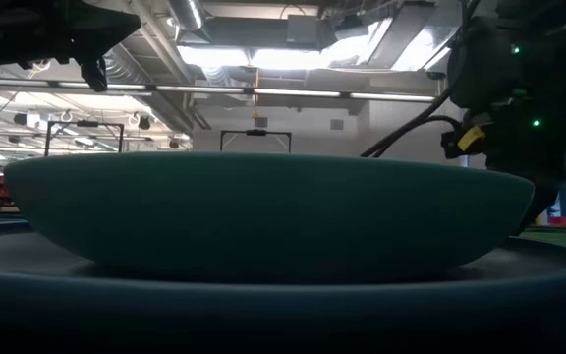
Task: Stack plastic plates
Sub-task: Stack the light green plate on top of the white plate
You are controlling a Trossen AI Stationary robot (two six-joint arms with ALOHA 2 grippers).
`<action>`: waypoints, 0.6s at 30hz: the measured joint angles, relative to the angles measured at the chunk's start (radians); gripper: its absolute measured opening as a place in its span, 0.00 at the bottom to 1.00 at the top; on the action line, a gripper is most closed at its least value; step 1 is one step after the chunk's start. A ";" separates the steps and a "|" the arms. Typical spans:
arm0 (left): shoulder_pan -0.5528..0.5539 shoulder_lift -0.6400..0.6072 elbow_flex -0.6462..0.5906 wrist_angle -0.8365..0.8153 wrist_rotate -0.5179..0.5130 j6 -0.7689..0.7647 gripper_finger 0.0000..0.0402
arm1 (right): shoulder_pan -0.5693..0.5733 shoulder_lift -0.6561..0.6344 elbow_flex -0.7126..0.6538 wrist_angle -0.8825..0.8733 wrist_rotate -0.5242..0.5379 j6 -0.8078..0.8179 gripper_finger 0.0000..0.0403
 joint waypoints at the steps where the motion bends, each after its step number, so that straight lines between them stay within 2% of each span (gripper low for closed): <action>1: 0.000 0.000 0.000 -0.001 0.000 0.000 0.02 | 0.000 0.000 -0.001 0.001 0.001 0.000 0.25; 7: 0.000 0.000 0.000 -0.002 0.000 0.000 0.02 | 0.001 0.002 0.001 0.000 0.001 -0.030 0.02; 13: 0.000 0.000 0.000 -0.002 0.000 0.000 0.02 | 0.001 0.004 0.091 -0.010 0.005 -0.121 0.04; 18: 0.000 0.000 0.000 -0.002 0.000 0.000 0.02 | 0.002 0.004 0.220 0.000 0.006 -0.238 0.01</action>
